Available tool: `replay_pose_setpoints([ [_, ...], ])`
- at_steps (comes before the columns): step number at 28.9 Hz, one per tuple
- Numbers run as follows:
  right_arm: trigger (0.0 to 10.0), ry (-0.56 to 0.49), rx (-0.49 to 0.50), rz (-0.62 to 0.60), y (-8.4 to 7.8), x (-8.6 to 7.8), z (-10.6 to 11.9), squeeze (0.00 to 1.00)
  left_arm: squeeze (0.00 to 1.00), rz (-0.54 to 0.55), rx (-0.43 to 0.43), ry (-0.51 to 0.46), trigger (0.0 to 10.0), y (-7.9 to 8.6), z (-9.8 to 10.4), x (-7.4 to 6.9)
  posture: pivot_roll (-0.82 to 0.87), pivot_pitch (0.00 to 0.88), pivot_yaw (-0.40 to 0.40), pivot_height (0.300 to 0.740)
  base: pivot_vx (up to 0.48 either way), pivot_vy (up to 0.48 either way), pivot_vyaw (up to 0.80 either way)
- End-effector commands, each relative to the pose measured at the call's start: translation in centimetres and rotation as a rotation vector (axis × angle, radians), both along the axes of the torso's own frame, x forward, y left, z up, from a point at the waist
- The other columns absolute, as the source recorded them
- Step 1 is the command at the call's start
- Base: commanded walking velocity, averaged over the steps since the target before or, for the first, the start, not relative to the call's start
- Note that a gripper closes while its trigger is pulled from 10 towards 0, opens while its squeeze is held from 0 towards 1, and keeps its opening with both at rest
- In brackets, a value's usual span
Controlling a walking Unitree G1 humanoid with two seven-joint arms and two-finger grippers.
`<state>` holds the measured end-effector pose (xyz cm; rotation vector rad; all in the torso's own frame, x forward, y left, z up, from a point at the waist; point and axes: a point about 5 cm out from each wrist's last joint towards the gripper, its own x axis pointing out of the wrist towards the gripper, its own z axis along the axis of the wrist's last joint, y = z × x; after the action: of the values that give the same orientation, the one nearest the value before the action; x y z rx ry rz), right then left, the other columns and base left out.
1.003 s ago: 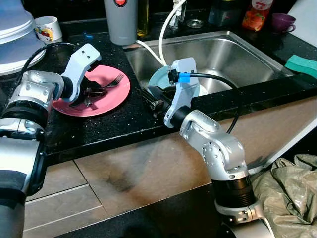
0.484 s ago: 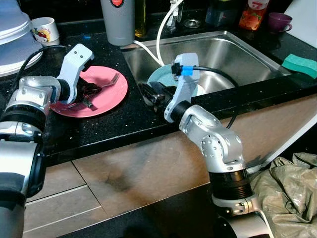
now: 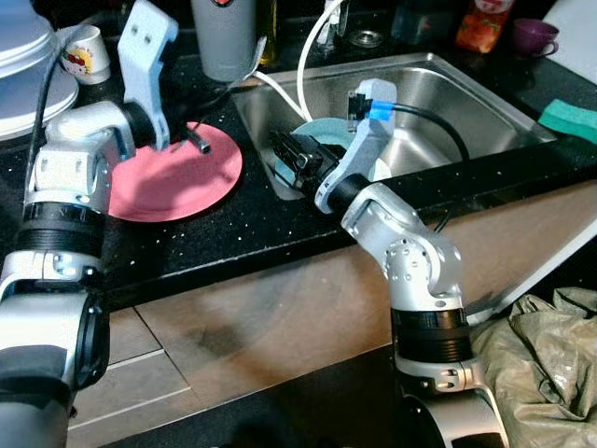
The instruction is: Kitchen organization
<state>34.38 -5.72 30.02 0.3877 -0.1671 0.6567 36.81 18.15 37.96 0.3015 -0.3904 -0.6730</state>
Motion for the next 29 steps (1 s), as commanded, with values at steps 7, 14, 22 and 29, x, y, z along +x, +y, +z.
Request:
replay_pose_setpoints([
  [7, 10.0, 0.009, 0.071, 0.015, -0.1, 0.2, 0.8, 1.00, 0.00, 0.075, -0.063, 0.099, 0.0, 1.3, -2.9, -1.1, 0.07, 0.189, -0.016, 0.740, 0.000, 0.000, 0.00],
  [14, 10.0, -0.020, 0.076, 0.059, 0.5, -0.1, 1.5, 1.00, 0.00, 0.166, 0.031, 0.133, 0.0, 1.2, -5.1, -1.7, 0.07, 0.180, -0.020, 0.740, 0.000, 0.000, 0.00],
  [22, 10.0, -0.045, 0.057, 0.072, 1.1, -0.2, 2.0, 0.00, 0.00, 0.189, 0.145, 0.009, 0.0, -0.3, -4.7, -2.6, 0.08, 0.175, -0.027, 0.740, 0.000, 0.000, 0.00],
  [29, 10.0, -0.071, 0.066, 0.093, 1.2, -0.4, 2.9, 0.00, 0.00, 0.198, 0.194, -0.081, 0.0, -1.4, -5.1, -3.0, 0.07, 0.175, -0.030, 0.740, 0.000, 0.000, 0.00],
])
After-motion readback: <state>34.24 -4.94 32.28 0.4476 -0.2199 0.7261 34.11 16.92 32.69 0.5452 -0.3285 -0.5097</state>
